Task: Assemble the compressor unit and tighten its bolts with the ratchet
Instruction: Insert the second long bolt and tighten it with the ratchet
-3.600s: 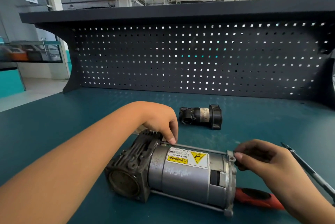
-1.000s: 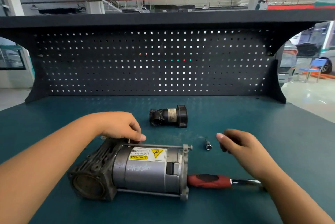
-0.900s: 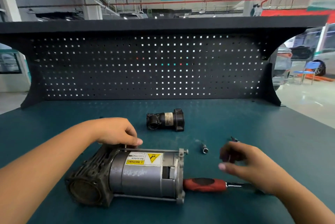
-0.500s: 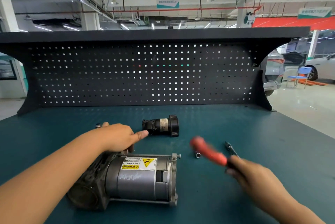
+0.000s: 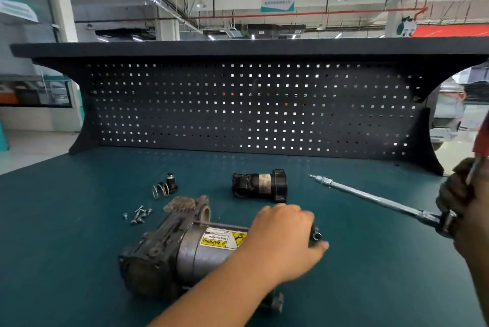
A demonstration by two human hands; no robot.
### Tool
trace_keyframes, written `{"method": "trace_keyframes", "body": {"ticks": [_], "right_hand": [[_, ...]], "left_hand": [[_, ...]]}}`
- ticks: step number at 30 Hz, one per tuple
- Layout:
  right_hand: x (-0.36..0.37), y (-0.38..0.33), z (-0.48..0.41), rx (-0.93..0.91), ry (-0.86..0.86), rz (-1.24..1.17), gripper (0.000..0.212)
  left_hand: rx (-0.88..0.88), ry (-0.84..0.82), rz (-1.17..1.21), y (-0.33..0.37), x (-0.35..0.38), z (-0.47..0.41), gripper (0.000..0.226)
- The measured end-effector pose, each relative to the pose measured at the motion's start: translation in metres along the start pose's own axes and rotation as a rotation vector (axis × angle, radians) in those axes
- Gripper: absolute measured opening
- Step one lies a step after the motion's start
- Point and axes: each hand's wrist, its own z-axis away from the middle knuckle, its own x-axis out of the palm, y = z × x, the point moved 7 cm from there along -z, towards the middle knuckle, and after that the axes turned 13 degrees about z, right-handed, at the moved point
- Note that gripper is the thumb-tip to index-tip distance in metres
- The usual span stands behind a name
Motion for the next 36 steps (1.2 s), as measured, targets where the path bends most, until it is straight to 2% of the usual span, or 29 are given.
{"method": "trace_keyframes", "body": {"ticks": [4,7,9,11,14,17,18,24,36], "right_hand": [[0.005,0.019,-0.005,0.128,-0.102,-0.111,0.036],[0.001,0.031,-0.014,0.127,-0.183,-0.212,0.039],[0.009,0.035,-0.012,0.130,-0.336,-0.378,0.043],[0.022,0.034,-0.004,0.173,-0.550,-0.645,0.048],[0.029,0.027,0.003,0.178,-0.622,-0.666,0.050],[0.018,0.022,0.002,0.038,-0.399,-0.300,0.044],[0.019,0.020,0.004,0.022,-0.380,-0.271,0.042],[0.021,0.012,0.008,-0.002,-0.377,-0.260,0.036],[0.020,0.008,0.013,-0.004,-0.329,-0.255,0.037]], "left_hand": [[-0.042,-0.029,0.136,-0.030,-0.008,-0.008,0.036],[-0.028,0.062,0.299,-0.036,-0.009,-0.005,0.032],[-0.001,0.191,0.340,-0.038,-0.016,-0.002,0.037],[-0.046,0.234,0.399,-0.046,-0.018,0.002,0.037],[-0.145,0.176,0.517,-0.058,-0.012,0.000,0.037],[-0.152,0.150,0.564,-0.060,-0.011,0.000,0.037],[-0.153,0.147,0.563,-0.059,-0.011,0.001,0.037],[-0.153,0.143,0.470,-0.059,-0.012,0.001,0.040],[-0.167,0.157,0.481,-0.058,-0.014,0.001,0.041]]}}
